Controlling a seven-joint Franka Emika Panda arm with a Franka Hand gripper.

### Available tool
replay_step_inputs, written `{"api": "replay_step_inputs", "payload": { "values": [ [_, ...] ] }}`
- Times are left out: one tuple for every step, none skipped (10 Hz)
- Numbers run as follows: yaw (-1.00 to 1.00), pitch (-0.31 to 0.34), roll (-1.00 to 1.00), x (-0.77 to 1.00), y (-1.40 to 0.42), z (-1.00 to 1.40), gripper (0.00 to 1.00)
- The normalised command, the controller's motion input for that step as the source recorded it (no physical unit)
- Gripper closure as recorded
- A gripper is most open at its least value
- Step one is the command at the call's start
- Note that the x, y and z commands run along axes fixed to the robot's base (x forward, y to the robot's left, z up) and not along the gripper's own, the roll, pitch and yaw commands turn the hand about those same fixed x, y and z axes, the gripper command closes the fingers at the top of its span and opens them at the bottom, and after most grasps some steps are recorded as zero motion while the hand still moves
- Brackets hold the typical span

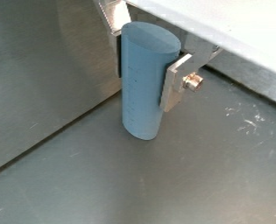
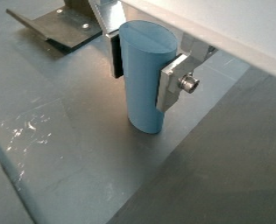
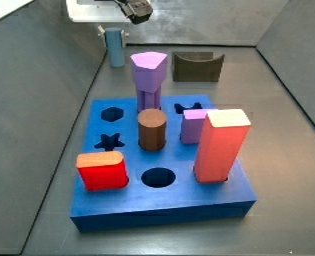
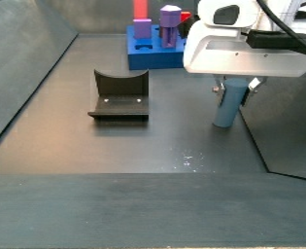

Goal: Pick up the oval object. Move up. Move to above the board. Insert the oval object.
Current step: Pick up the oval object, then move up.

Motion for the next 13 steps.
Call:
{"api": "replay_step_inputs", "payload": {
  "values": [
    [0.0,0.0,0.0,0.0,0.0,0.0,1.0],
    [0.0,0.0,0.0,0.0,0.0,0.0,1.0],
    [0.0,0.0,0.0,0.0,0.0,0.0,1.0],
    [0.0,0.0,0.0,0.0,0.0,0.0,1.0],
    [0.0,0.0,0.0,0.0,0.0,0.0,1.0],
    [0.0,0.0,0.0,0.0,0.0,0.0,1.0],
    [0.0,0.0,0.0,0.0,0.0,0.0,1.0],
    [0.0,0.0,0.0,0.0,0.0,0.0,1.0],
    [0.0,0.0,0.0,0.0,0.0,0.83,1.0],
    [0.02,0.005,0.0,0.03,-0.03,0.82,1.0],
    [0.02,0.064,0.01,0.0,-0.04,0.68,1.0],
    [0.01,0.086,0.03,-0.01,-0.02,0.57,1.0],
    [0.01,0.084,0.06,-0.02,-0.01,0.46,1.0]
  ]
}}
